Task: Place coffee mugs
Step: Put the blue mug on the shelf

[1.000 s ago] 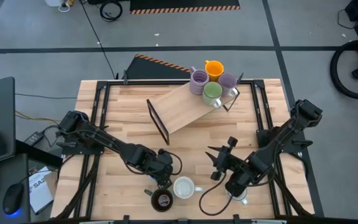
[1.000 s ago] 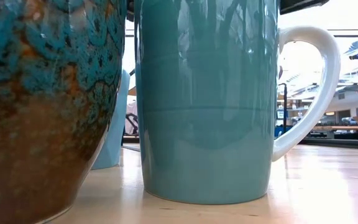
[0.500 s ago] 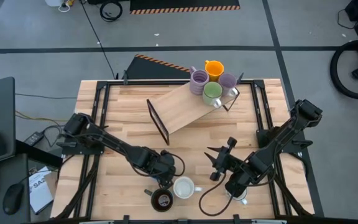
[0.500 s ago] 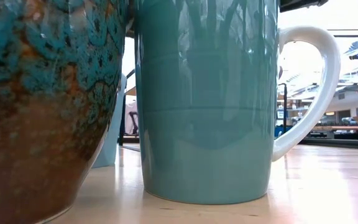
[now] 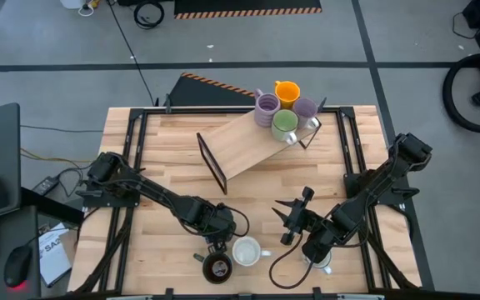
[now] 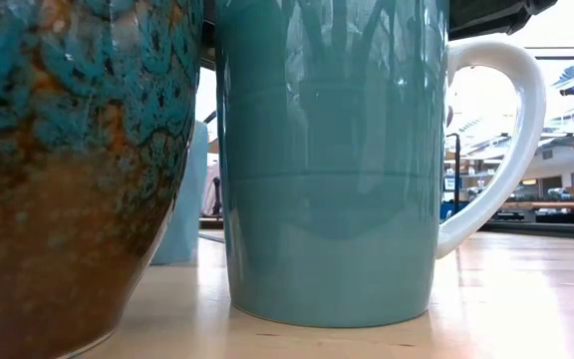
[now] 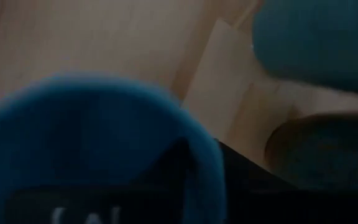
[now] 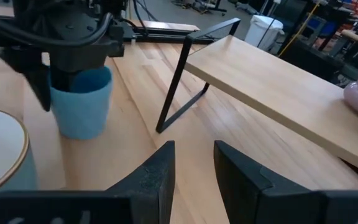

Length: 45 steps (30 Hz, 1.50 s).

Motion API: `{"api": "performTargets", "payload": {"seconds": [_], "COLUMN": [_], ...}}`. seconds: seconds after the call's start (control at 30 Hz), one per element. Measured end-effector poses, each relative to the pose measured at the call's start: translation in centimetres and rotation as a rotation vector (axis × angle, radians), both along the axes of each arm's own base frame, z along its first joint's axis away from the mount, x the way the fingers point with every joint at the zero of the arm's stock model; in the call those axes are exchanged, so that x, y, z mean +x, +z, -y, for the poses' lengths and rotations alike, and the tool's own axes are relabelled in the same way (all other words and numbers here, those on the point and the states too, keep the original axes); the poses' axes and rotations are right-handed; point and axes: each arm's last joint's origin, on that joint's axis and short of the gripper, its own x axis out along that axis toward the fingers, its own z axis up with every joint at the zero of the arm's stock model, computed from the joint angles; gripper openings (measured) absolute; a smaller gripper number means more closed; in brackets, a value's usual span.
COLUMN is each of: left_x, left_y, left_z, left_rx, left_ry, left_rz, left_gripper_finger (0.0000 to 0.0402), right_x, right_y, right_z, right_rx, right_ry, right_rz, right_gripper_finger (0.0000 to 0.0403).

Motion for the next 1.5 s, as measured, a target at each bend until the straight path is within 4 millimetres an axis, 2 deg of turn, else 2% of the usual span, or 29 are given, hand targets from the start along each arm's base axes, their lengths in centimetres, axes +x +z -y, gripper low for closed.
{"api": "performTargets", "payload": {"seconds": [0.1, 0.23, 0.43, 0.53, 0.8, 1.17, 1.37, 1.5], "left_x": [-0.3, -0.8, -1.9, -2.9, -5.9, -9.9, -11.5, -12.5], "left_y": [0.5, 1.6, 5.1, 6.4, 9.8, 14.7, 17.7, 21.0], "left_z": [-0.4, -1.0, -1.8, -2.9, -6.7, -11.5, -13.5, -13.8], "left_rx": [0.014, -0.002, -0.163, -0.175, -0.048, -0.075, -0.074, -0.059], "left_ry": [-0.035, -0.051, -0.087, -0.066, -0.010, -0.095, -0.144, -0.215], "left_rz": [-0.006, -0.009, 0.035, 0.028, 0.023, 0.210, 0.388, 0.497], "left_gripper_finger": [0.0034, 0.0032, 0.0031, 0.0031, 0.0031, 0.0033, 0.0034, 0.0035], "right_x": [0.0, 0.0, 0.2, 0.3, 0.7, 2.1, 3.5, 3.9], "right_y": [0.0, 0.0, 0.1, 0.3, 0.4, -0.1, 0.1, 0.1], "right_z": [0.0, 0.0, 0.0, -0.1, -0.1, 3.5, 5.8, 6.6], "right_rx": [0.005, 0.007, 0.012, 0.006, -0.008, -0.153, -0.117, -0.082], "right_ry": [0.001, 0.001, 0.002, 0.012, 0.018, -0.055, -0.055, -0.060], "right_rz": [0.004, 0.005, 0.015, 0.021, 0.023, -0.111, -0.162, -0.166], "right_gripper_finger": [0.0117, 0.0117, 0.0117, 0.0117, 0.0117, 0.0117, 0.0117, 0.0117]}}
